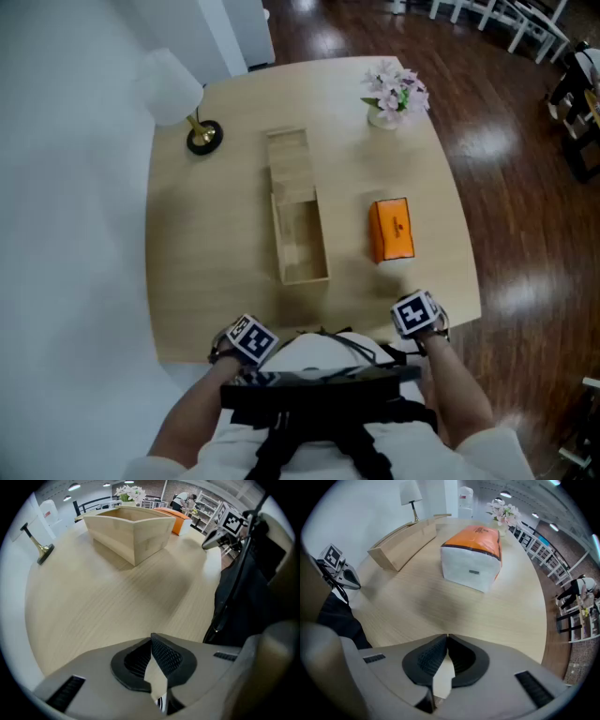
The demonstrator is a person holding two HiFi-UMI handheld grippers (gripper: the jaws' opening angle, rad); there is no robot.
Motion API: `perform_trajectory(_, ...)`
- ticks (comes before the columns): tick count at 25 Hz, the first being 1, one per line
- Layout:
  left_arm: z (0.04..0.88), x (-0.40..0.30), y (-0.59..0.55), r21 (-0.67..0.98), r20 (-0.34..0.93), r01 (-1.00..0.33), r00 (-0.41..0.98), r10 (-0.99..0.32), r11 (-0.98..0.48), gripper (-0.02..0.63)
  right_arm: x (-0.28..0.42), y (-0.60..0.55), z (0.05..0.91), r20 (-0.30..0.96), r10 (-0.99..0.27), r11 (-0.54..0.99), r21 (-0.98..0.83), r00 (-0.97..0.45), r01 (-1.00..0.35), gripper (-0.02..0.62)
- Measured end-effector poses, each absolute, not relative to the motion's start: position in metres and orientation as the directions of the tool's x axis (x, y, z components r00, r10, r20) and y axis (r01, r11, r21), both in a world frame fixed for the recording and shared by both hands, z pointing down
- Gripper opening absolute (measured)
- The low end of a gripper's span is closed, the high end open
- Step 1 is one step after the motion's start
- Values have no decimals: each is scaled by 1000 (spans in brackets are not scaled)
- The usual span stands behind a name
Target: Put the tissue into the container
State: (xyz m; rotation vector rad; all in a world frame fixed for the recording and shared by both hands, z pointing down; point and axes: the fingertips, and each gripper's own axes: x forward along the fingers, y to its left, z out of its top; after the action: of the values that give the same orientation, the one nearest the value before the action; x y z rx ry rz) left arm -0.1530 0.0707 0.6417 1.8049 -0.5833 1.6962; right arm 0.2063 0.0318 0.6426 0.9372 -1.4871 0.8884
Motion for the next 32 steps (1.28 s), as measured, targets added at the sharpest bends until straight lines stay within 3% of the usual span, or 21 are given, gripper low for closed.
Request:
perform_trajectory(26, 641, -154, 68, 123, 992, -671, 98, 78, -731, 2, 200, 27, 642, 989, -89, 400, -74, -119, -914, 14)
perform_trajectory(32, 640, -148, 63, 222, 968, -781, 247, 37, -584, 2, 198, 21, 638, 966, -154, 326, -149, -208, -934, 15)
